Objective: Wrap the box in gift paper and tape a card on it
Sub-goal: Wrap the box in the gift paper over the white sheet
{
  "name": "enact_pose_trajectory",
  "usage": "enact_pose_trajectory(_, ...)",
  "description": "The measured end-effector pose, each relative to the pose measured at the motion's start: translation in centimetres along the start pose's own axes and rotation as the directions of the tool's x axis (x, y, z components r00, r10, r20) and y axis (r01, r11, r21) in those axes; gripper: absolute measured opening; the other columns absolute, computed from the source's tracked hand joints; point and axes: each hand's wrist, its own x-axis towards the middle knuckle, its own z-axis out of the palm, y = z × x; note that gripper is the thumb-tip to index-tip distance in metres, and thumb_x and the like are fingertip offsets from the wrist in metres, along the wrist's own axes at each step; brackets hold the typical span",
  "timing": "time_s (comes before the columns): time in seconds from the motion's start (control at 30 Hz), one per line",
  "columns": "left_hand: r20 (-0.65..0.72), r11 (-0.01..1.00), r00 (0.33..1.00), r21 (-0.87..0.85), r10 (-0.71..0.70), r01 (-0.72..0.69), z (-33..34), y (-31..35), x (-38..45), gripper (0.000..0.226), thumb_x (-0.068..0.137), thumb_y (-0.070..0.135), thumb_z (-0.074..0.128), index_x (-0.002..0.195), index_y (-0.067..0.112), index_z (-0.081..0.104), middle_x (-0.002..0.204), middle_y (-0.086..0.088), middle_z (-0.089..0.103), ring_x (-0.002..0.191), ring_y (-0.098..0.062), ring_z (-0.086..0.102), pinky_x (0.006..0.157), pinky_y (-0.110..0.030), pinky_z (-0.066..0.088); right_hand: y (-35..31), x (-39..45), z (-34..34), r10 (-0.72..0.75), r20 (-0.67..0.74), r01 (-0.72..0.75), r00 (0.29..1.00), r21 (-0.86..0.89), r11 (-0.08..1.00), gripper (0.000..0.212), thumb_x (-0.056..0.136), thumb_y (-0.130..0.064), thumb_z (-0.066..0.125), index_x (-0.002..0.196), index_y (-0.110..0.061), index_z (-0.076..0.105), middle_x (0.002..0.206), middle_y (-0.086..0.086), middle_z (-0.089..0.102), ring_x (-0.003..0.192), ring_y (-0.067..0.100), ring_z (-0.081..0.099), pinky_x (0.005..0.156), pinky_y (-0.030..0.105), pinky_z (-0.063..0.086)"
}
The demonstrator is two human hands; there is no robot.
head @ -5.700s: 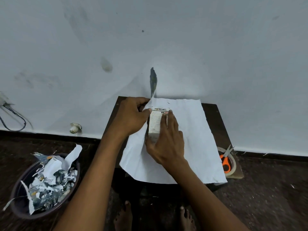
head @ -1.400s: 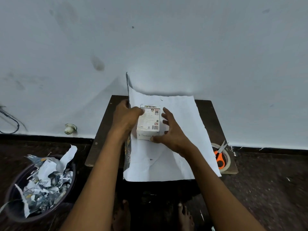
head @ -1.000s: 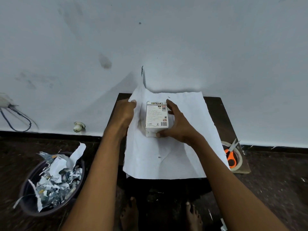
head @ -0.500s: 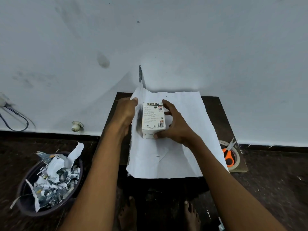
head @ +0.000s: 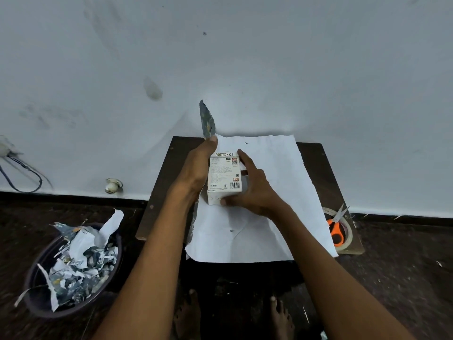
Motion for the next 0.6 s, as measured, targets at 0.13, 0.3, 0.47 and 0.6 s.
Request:
enact_pose_trajectory(0.13, -0.001, 1.0, 1.0, -0.002, 0.001, -0.001, 0.7, -1.5, 0.8, 0.046, 0.104, 0.047, 0.041, 0.111, 0.013, 0.071, 0.11, -0.016, 0.073, 0.104, -0.038, 0.069, 0.102, -0.059, 0.049, -0.4, -0.1, 0.1, -0.013, -0.006, 0.012, 1.0, -0.036, 0.999, 0.142, 0.041, -0.07, 0.081, 0.16, -0.042, 0.008, 0.157, -0.01, 0.041, 0.141, 0.022, 0.043, 0.115, 0.055, 0.036)
enact_pose_trajectory(0.3, 0.08, 0.888, 0.985, 0.425, 0.156, -0.175, 0.8, -2.5, 2.2, 0.061, 0.094, 0.051, 0.036, 0.149, 0.025, 0.048, 0.157, -0.009, 0.041, 0.144, -0.029, 0.039, 0.118, -0.052, 0.031, -0.9, -0.3, 0.1, -0.007, 0.002, 0.007, 1.0, -0.113, 0.994, 0.145, 0.042, -0.072, 0.077, 0.163, -0.035, 0.005, 0.162, -0.006, 0.035, 0.146, 0.025, 0.035, 0.119, 0.053, 0.027)
enact_pose_trajectory(0.47, 0.049, 0.745, 0.982, 0.644, 0.182, -0.171, 1.1, -2.5, 1.3, 0.073, 0.087, 0.044, 0.029, 0.159, 0.031, 0.027, 0.169, 0.0, 0.014, 0.154, -0.025, 0.015, 0.121, -0.058, 0.019, -1.5, -0.4, 0.1, -0.042, 0.046, 0.053, 0.998, -0.272, 0.961, 0.137, 0.056, -0.062, 0.07, 0.163, -0.025, -0.007, 0.17, -0.004, 0.016, 0.149, 0.029, 0.025, 0.116, 0.047, 0.024)
enact_pose_trajectory(0.6, 0.089, 0.665, 0.971, 0.715, 0.221, -0.217, 1.0, -3.8, 1.8, 0.06, 0.104, 0.035, 0.038, 0.161, 0.031, 0.018, 0.171, 0.0, 0.002, 0.156, -0.025, 0.005, 0.122, -0.06, 0.017, -1.7, -0.7, -0.3, -0.053, 0.08, 0.072, 0.995, -0.255, 0.964, 0.13, 0.059, -0.057, 0.066, 0.163, -0.027, -0.006, 0.171, -0.002, 0.011, 0.151, 0.03, 0.021, 0.119, 0.048, 0.021)
